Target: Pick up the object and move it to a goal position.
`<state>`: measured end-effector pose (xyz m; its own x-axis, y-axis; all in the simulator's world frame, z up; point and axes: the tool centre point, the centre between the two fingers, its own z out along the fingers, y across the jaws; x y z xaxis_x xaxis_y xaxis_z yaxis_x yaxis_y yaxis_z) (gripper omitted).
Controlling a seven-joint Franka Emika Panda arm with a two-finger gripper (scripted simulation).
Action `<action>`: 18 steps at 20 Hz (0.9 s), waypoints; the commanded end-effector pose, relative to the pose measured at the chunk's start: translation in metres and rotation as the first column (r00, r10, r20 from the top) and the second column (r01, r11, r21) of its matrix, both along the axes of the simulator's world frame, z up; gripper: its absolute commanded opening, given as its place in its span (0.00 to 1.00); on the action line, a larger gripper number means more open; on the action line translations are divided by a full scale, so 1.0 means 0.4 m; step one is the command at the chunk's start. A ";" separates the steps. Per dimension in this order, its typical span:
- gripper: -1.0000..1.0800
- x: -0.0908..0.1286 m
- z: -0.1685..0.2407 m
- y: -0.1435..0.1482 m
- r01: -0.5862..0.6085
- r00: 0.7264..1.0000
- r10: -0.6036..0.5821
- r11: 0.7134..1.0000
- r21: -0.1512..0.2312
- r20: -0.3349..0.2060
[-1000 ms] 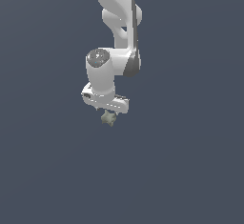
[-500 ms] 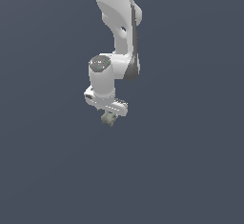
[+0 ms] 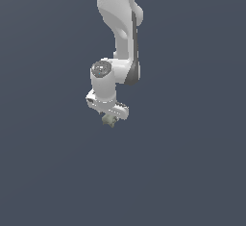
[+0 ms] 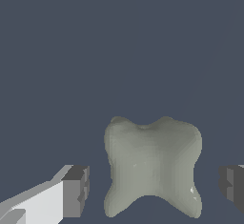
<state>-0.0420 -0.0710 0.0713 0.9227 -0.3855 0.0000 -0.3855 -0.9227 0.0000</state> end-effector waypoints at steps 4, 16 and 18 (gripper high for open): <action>0.96 -0.002 -0.062 0.000 0.003 1.000 -0.003 1.000 0.000 0.000; 0.00 0.000 -0.079 0.000 0.003 1.000 -0.003 1.000 0.000 0.000; 0.00 0.000 -0.079 0.000 0.003 1.000 -0.003 1.000 0.000 0.000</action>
<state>-0.0419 -0.0704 0.0405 0.9218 -0.3876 0.0006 -0.3876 -0.9218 -0.0007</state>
